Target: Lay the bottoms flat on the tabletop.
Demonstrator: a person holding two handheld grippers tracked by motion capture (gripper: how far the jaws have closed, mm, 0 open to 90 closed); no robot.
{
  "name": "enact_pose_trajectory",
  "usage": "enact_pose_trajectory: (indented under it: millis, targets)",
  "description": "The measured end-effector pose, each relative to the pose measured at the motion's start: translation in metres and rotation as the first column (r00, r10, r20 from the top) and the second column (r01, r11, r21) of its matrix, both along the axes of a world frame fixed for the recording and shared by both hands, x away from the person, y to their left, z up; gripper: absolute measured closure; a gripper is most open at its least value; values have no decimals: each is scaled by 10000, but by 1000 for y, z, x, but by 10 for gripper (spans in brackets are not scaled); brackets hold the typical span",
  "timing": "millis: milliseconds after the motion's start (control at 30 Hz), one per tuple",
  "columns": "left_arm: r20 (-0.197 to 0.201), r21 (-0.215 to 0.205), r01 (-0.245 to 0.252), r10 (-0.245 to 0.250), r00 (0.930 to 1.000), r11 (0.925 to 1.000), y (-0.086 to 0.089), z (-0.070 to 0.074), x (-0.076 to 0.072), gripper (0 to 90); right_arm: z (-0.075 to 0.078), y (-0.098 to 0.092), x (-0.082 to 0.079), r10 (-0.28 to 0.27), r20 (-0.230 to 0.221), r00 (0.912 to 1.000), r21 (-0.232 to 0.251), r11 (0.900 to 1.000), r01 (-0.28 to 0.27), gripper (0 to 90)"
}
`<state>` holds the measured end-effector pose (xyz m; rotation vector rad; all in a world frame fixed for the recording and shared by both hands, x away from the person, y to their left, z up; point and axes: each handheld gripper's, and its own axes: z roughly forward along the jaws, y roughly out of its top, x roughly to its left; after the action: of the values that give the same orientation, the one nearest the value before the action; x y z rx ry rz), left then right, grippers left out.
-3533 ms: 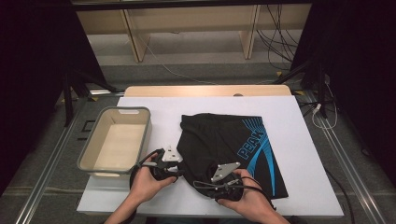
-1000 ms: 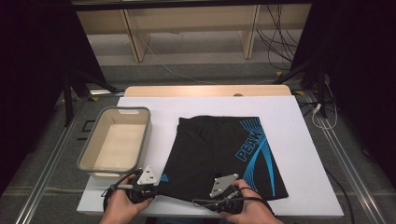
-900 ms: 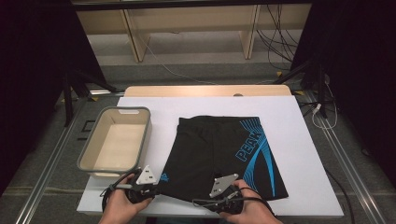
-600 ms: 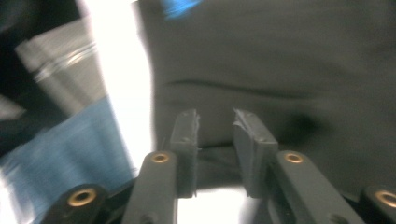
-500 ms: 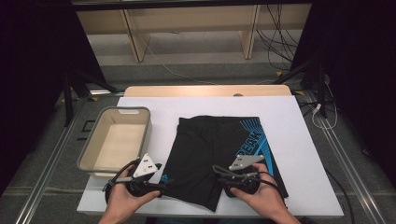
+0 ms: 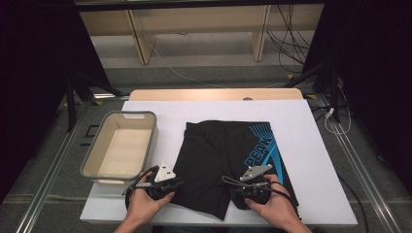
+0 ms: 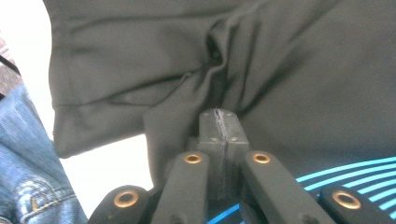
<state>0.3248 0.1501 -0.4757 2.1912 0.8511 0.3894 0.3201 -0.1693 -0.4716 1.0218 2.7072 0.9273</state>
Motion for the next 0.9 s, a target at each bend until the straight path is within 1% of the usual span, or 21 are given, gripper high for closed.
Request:
enact_pose_trajectory:
  millis: [33,67,100,133,200,267,333,400,433,500,533,567,600,667,700,733,767,800,833,867,900]
  targets:
    - [157,-79,2,0,9999,10000,0,0,-1,772,4,-2,-1,-99,75,9999,187,9998,98,889]
    - [262,-153,-2,6,9997,9999,-1,2,-3,765,9,-4,-2,-209,308,9993,386,9991,197,852]
    - [311,-186,62,-56,9995,9998,-3,4,-5,765,15,-8,-4,-279,700,9972,682,9974,231,835]
    - [304,-237,202,-195,9993,9995,-6,6,-7,766,19,-10,-6,-301,825,9961,737,9970,240,828]
    - [270,-319,783,-774,9966,9964,-17,12,-12,763,25,-16,-12,-254,1028,9944,718,9973,181,802]
    - [128,-282,1563,-1560,9877,9873,-35,16,-19,741,23,-25,-16,-303,1146,9930,648,9976,230,778]
    - [-28,-229,2452,-2454,9694,9692,-57,17,-26,707,18,-34,-17,-417,1086,9932,529,9979,361,748]
    - [-261,-55,3306,-3306,9434,9438,-79,16,-29,667,15,-43,-19,-511,983,9938,503,9977,463,708]
    - [-306,75,3650,-3646,9306,9310,-89,15,-30,646,14,-46,-20,-450,998,9940,491,9980,402,674]
    - [-374,267,4110,-4099,9114,9113,-107,13,-29,628,14,-50,-24,134,922,9957,541,9984,-184,603]
    - [-465,393,4283,-4265,9033,9028,-115,11,-28,622,13,-49,-26,365,911,9952,531,9977,-414,598]
    - [-526,478,4383,-4359,8984,8976,-123,8,-26,617,12,-49,-28,550,898,9944,461,9972,-594,582]
    - [-596,541,4444,-4414,8953,8942,-129,6,-24,617,10,-48,-30,720,864,9937,250,9969,-744,581]
    - [-746,710,4590,-4542,8878,8856,-140,1,-21,618,5,-46,-30,932,889,9917,-256,9955,-913,657]
    - [-690,736,4611,-4567,8869,8843,-144,-1,-20,630,2,-46,-30,988,847,9915,-532,9941,-945,732]
    - [-584,791,4625,-4590,8865,8831,-147,-1,-19,637,1,-45,-30,929,649,9936,-614,9941,-890,803]
    - [-512,832,4593,-4565,8882,8844,-148,0,-17,639,1,-46,-29,749,551,9957,-598,9956,-716,850]
    - [-469,679,4472,-4449,8943,8918,-149,0,-14,643,2,-48,-26,492,395,9980,-397,9981,-476,855]
    - [-446,649,4376,-4355,8991,8968,-149,1,-11,644,3,-50,-22,308,191,9993,-117,9995,-306,857]
    - [-368,607,4264,-4249,9045,9025,-149,2,-9,642,5,-53,-17,3,101,9999,217,9998,-5,857]
    - [-302,573,4188,-4177,9081,9063,-149,3,-6,633,7,-57,-13,-467,52,9989,567,9973,463,857]
